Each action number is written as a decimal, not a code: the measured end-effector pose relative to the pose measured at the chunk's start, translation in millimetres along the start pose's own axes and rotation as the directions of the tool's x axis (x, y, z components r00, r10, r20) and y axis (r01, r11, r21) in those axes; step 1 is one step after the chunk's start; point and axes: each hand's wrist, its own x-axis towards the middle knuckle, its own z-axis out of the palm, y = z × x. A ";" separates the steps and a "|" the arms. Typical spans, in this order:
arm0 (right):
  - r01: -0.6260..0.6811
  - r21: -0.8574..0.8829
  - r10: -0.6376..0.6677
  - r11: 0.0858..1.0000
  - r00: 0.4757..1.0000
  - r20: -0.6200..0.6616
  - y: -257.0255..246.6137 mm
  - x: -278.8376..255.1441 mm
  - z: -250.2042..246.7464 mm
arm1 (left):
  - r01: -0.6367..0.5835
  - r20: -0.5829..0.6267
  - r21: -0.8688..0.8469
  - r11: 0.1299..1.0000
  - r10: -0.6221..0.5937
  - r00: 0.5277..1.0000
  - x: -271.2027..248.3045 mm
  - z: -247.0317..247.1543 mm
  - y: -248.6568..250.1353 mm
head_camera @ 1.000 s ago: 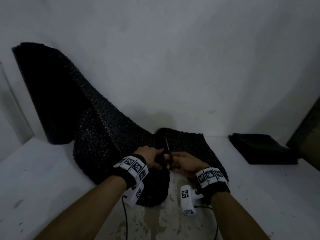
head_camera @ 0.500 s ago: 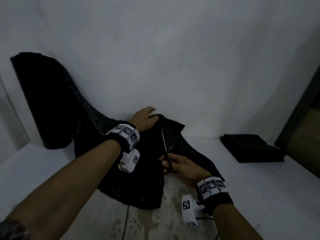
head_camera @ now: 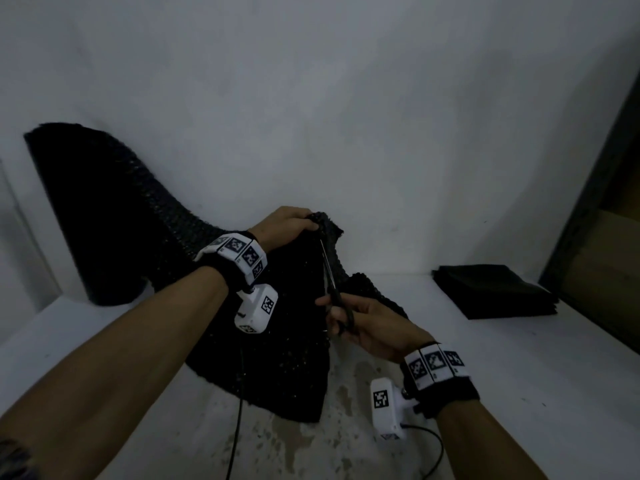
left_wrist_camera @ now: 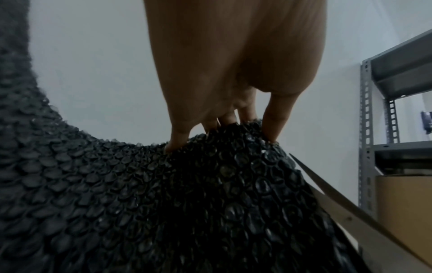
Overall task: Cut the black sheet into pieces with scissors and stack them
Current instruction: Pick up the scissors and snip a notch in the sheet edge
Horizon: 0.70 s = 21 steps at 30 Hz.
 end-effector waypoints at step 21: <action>0.144 -0.076 -0.145 0.987 0.989 -0.013 -13.1 -12.8 23.7 | -0.114 -0.129 -0.094 0.989 0.101 0.986 -17.4 -13.8 22.9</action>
